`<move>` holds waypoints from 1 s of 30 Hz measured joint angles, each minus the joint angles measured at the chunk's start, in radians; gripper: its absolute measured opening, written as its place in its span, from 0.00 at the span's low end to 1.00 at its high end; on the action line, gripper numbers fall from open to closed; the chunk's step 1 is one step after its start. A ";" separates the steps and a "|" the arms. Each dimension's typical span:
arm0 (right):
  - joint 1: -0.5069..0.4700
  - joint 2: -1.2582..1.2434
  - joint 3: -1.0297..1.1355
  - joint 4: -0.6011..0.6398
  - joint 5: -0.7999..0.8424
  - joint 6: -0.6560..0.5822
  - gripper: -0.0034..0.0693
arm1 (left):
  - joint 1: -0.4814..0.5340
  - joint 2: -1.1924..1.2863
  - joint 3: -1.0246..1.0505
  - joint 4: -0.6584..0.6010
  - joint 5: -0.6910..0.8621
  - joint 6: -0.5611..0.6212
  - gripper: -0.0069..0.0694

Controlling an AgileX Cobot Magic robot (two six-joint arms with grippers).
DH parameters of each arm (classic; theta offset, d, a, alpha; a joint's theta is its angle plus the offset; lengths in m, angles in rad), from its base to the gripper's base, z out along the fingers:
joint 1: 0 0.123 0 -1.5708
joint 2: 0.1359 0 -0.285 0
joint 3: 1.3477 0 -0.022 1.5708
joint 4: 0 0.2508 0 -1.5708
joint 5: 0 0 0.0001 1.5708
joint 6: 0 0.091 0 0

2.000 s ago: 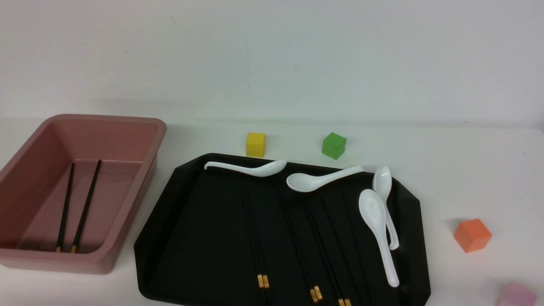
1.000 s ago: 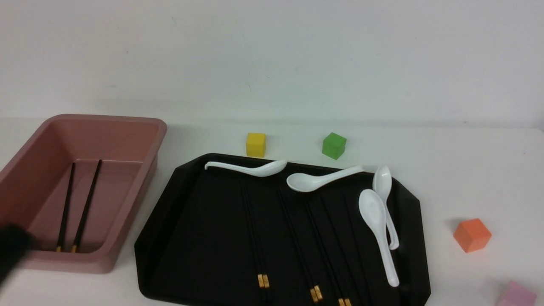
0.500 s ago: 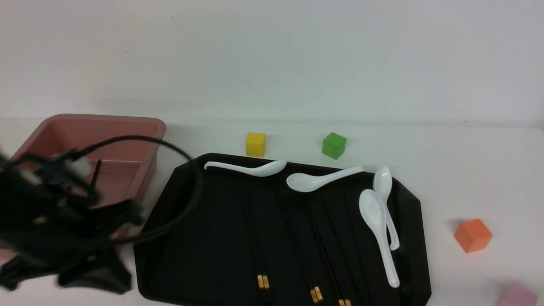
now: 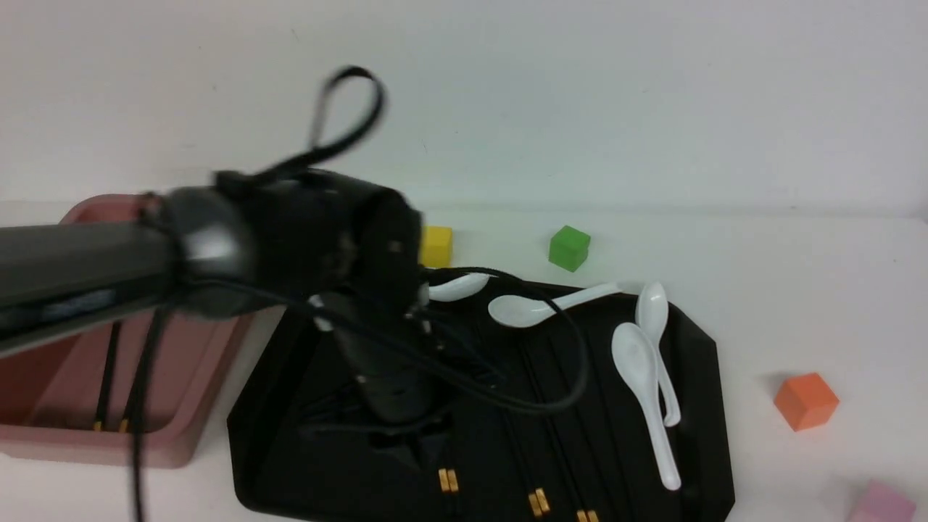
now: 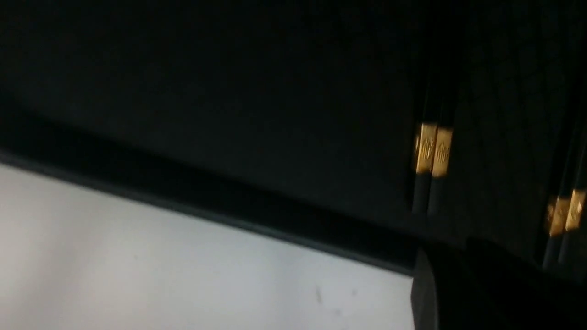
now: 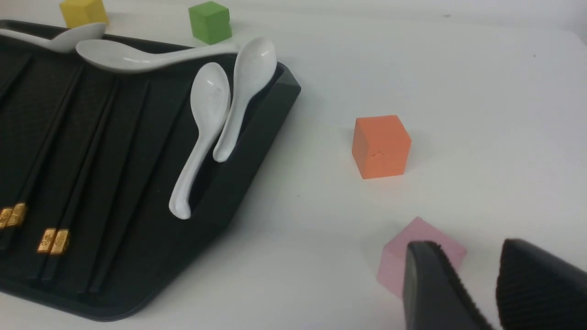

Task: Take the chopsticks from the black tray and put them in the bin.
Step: Use the left arm to grab a pair of chopsticks

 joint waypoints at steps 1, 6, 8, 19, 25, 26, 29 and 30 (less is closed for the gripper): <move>0.000 0.000 0.000 0.000 0.000 0.000 0.38 | -0.005 0.027 -0.029 0.017 0.011 -0.012 0.31; 0.000 0.000 0.000 0.000 0.000 0.000 0.38 | -0.005 0.087 -0.090 0.073 0.004 -0.066 0.52; 0.000 0.000 0.000 0.000 0.000 0.000 0.38 | -0.005 0.097 -0.093 0.077 -0.013 -0.073 0.54; 0.000 0.000 0.000 0.000 0.000 0.000 0.38 | -0.005 0.192 -0.097 0.109 -0.095 -0.158 0.48; 0.000 0.000 0.000 0.000 0.000 0.000 0.38 | -0.005 0.222 -0.105 0.112 -0.096 -0.181 0.45; 0.000 0.000 0.000 0.000 0.000 0.000 0.38 | -0.005 0.223 -0.107 0.112 -0.095 -0.181 0.45; 0.000 0.000 0.000 0.000 0.000 0.000 0.38 | -0.005 0.232 -0.117 0.113 -0.074 -0.184 0.42; 0.000 0.000 0.000 0.000 0.000 0.000 0.38 | -0.005 0.232 -0.118 0.113 -0.070 -0.184 0.41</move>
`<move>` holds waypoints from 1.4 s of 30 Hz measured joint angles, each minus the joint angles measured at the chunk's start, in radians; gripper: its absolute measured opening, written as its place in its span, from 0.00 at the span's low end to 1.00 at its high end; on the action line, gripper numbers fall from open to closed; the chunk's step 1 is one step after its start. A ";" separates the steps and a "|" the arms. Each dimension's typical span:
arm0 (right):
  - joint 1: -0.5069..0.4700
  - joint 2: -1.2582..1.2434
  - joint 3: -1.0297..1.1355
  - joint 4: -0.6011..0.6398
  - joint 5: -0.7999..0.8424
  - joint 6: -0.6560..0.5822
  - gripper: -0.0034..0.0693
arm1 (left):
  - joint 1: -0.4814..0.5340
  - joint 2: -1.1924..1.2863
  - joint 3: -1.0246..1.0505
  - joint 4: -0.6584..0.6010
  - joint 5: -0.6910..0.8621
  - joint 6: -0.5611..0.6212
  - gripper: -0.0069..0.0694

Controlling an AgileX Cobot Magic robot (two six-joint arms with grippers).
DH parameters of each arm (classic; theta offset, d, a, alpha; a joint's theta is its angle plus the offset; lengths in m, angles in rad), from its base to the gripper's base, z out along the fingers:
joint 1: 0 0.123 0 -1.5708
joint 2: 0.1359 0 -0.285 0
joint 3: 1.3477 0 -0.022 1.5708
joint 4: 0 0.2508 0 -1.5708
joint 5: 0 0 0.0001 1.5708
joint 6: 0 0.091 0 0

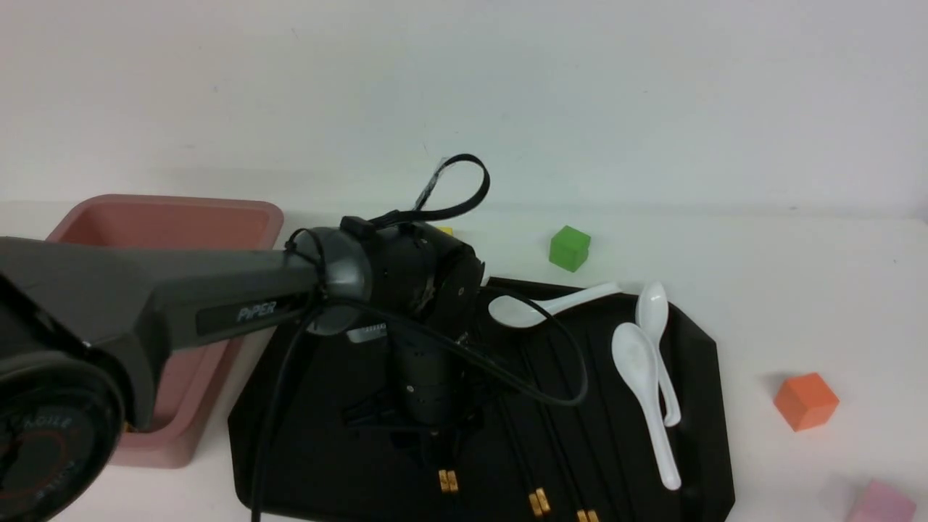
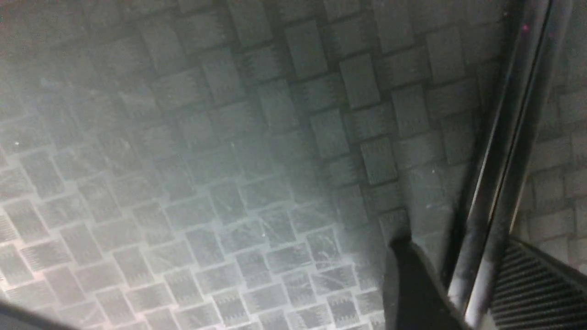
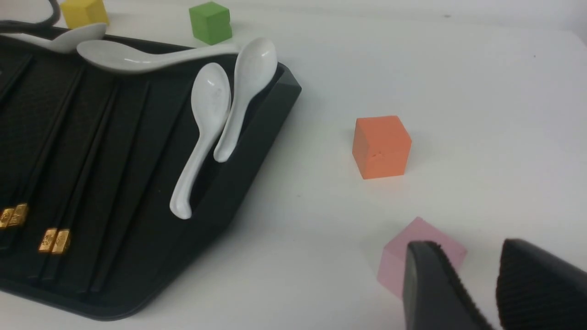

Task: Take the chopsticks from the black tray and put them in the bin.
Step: Use the left arm to grab a pair of chopsticks, then use the left arm to put the chopsticks into the lunch box

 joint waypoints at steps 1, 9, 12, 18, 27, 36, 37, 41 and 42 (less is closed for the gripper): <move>0.000 0.000 0.000 0.000 0.000 0.000 0.38 | 0.000 0.001 -0.001 0.000 0.003 0.002 0.38; 0.000 0.000 0.000 0.000 0.000 0.000 0.38 | 0.000 -0.018 0.001 -0.021 0.020 0.073 0.24; 0.000 0.000 0.000 0.000 0.000 0.000 0.38 | 0.000 -0.060 0.011 -0.051 0.070 0.083 0.24; 0.000 0.000 0.000 0.000 0.000 0.000 0.38 | 0.000 -0.273 -0.022 -0.021 0.168 0.180 0.24; 0.000 0.000 0.000 0.000 0.000 0.000 0.38 | 0.155 -0.534 -0.029 0.124 0.331 0.425 0.24; 0.000 0.000 0.000 0.000 0.000 0.000 0.38 | 0.456 -0.476 -0.029 0.135 0.340 0.509 0.24; 0.000 0.000 0.000 0.000 0.000 0.000 0.38 | 0.471 -0.466 -0.029 0.135 0.340 0.513 0.24; 0.000 0.000 0.000 0.000 0.000 0.000 0.38 | 0.553 -0.386 -0.029 0.136 0.311 0.529 0.24; 0.000 0.000 0.000 0.000 0.000 0.000 0.38 | 0.569 -0.364 -0.029 0.138 0.299 0.530 0.24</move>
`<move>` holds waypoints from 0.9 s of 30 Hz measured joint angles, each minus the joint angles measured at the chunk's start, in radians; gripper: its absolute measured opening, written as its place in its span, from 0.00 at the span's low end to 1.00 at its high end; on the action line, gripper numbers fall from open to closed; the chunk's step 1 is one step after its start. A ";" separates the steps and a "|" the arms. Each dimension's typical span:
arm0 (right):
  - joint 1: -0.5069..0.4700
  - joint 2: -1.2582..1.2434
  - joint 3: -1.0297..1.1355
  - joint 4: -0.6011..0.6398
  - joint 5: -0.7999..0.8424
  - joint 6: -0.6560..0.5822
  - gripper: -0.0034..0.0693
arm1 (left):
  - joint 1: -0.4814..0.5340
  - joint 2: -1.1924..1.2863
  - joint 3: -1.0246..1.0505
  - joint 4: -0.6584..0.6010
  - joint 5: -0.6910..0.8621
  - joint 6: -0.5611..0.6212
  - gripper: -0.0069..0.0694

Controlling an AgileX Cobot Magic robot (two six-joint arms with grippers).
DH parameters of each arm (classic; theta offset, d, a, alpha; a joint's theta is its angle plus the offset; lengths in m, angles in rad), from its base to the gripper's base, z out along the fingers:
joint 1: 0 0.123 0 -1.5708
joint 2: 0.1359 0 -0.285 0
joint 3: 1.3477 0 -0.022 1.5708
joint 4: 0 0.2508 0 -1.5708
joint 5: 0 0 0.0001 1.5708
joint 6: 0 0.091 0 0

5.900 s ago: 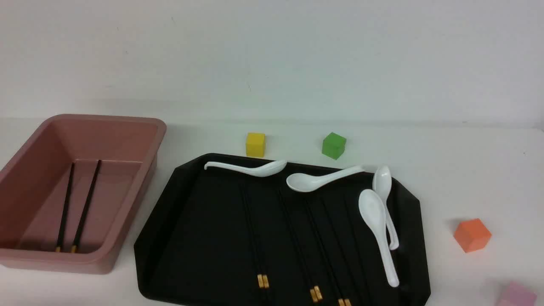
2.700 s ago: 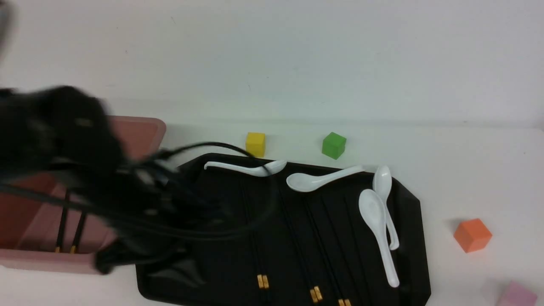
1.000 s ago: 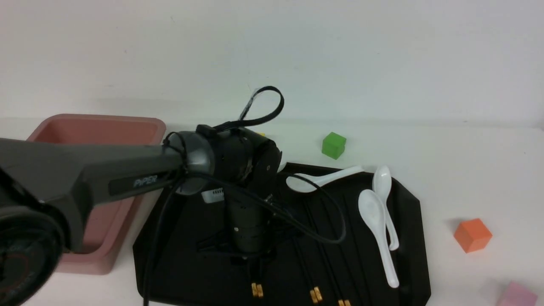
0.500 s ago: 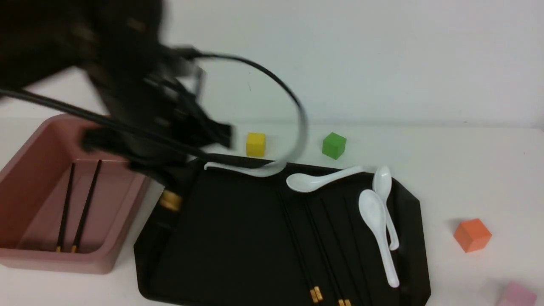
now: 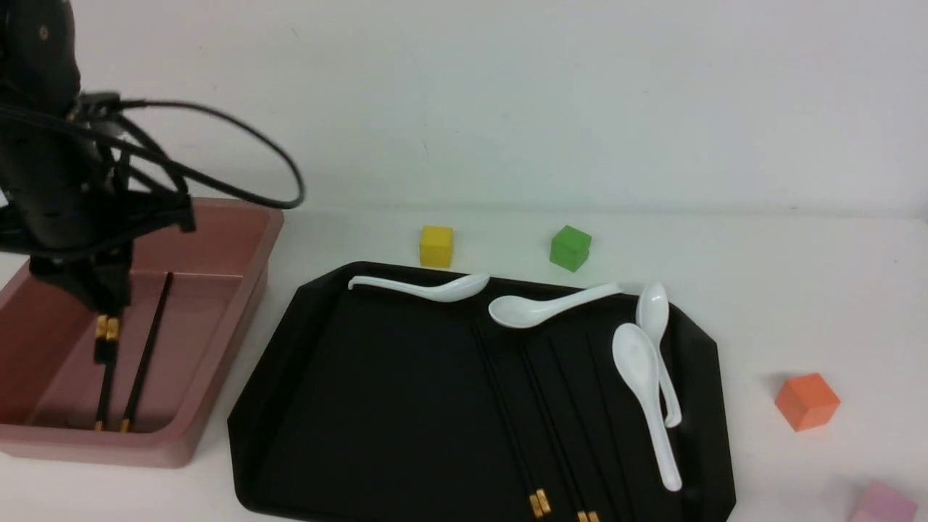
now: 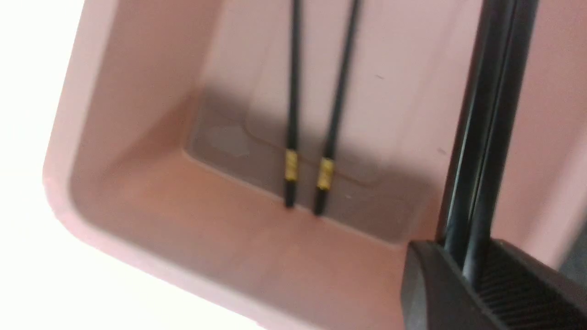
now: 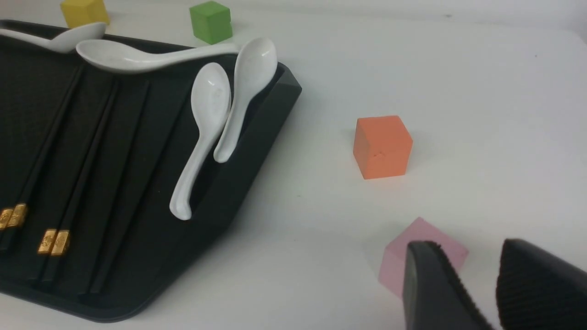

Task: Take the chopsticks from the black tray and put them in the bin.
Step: Use the left arm to put the chopsticks into the lunch box

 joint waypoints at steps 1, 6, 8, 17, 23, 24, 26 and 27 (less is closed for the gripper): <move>0.000 0.000 0.000 0.000 0.000 0.000 0.38 | 0.006 0.017 0.000 0.002 -0.007 0.000 0.24; 0.000 0.000 0.000 0.000 0.000 0.000 0.38 | 0.027 0.125 0.000 0.040 -0.062 0.002 0.24; 0.000 0.000 0.000 0.000 0.000 0.000 0.38 | 0.027 0.159 0.000 0.049 -0.070 0.002 0.24; 0.000 0.000 0.000 0.001 0.000 0.000 0.38 | 0.028 0.208 0.000 0.019 -0.072 -0.001 0.24; 0.000 0.000 0.000 0.000 0.000 0.000 0.38 | 0.028 0.208 0.000 0.017 -0.037 -0.001 0.33; 0.000 0.000 0.000 0.000 0.000 0.000 0.38 | 0.028 0.208 0.000 0.017 -0.031 -0.001 0.34; 0.000 0.000 0.000 0.000 0.000 0.000 0.38 | 0.028 0.205 0.000 0.016 -0.001 -0.001 0.39; 0.000 0.000 0.000 0.000 0.000 0.000 0.38 | 0.028 0.201 -0.003 0.016 0.009 -0.001 0.41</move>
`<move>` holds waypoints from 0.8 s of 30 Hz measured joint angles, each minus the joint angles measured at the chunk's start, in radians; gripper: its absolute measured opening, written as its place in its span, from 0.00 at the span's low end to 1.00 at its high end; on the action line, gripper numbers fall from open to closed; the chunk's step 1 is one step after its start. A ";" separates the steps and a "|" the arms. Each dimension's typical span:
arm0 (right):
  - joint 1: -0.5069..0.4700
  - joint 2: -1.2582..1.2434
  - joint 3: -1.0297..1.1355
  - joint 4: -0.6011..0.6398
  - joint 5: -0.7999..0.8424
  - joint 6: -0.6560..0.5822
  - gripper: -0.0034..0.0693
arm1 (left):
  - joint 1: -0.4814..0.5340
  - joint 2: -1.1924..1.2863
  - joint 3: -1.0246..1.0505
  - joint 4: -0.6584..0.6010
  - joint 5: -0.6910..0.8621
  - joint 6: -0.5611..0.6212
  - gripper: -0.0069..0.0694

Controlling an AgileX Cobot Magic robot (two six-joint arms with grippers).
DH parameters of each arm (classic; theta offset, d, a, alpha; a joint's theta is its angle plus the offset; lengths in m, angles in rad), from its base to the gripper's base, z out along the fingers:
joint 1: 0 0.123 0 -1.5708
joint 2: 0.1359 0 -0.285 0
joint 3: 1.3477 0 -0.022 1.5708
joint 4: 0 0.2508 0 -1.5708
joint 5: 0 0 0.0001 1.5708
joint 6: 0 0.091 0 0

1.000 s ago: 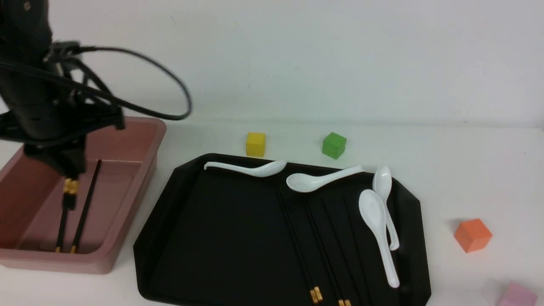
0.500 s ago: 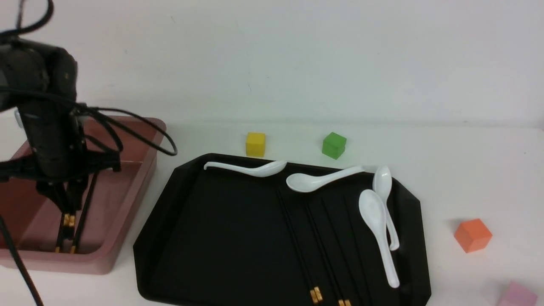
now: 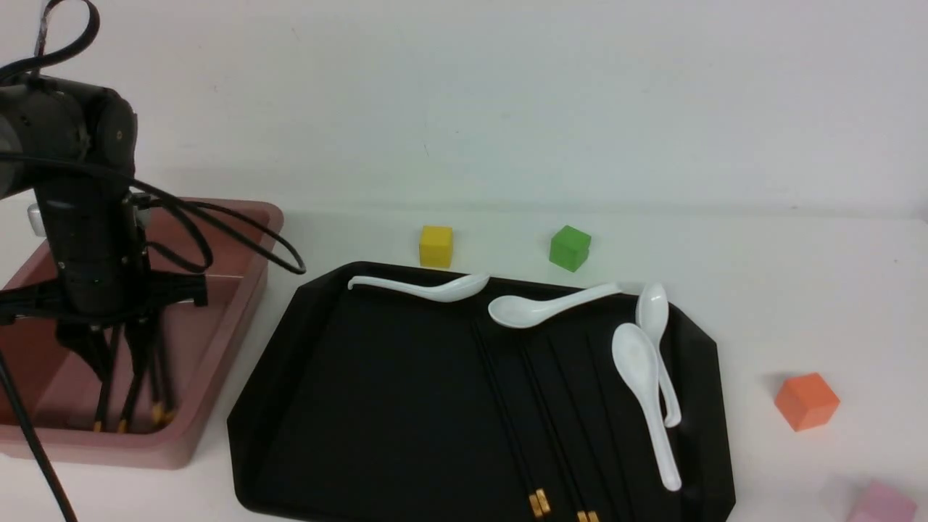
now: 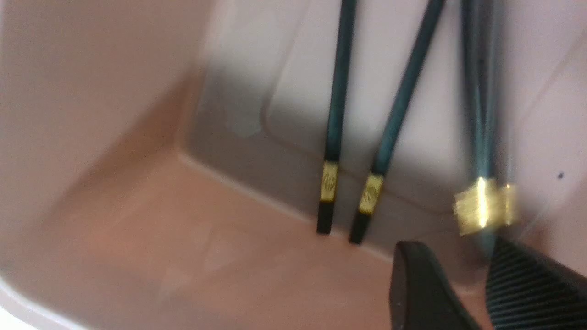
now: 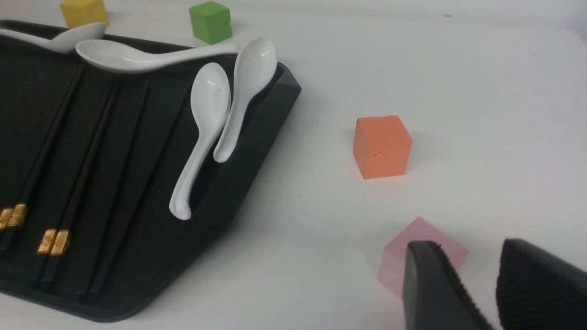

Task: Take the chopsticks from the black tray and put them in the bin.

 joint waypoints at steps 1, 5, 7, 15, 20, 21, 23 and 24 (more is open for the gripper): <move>0.000 0.000 0.000 0.000 0.000 0.000 0.38 | 0.000 -0.005 -0.004 0.000 0.002 0.000 0.42; 0.000 0.000 0.000 0.000 0.000 0.000 0.38 | 0.001 -0.046 -0.009 -0.001 0.006 0.008 0.42; 0.000 0.000 0.000 0.000 0.000 0.000 0.38 | 0.001 -0.072 -0.009 -0.003 0.007 0.022 0.40; 0.000 0.000 0.000 0.000 0.000 0.000 0.38 | 0.001 -0.260 0.013 -0.132 0.013 0.157 0.14; 0.000 0.000 0.000 0.000 0.000 0.000 0.38 | 0.001 -0.490 0.087 -0.220 0.022 0.253 0.07; 0.000 0.000 0.000 0.000 0.000 0.000 0.38 | 0.001 -0.541 0.106 -0.231 0.024 0.259 0.07; 0.000 0.000 0.000 0.000 0.000 0.000 0.38 | 0.001 -0.639 0.155 -0.261 0.020 0.280 0.07; 0.000 0.000 0.000 0.000 0.000 0.000 0.38 | 0.001 -0.686 0.174 -0.279 0.013 0.290 0.07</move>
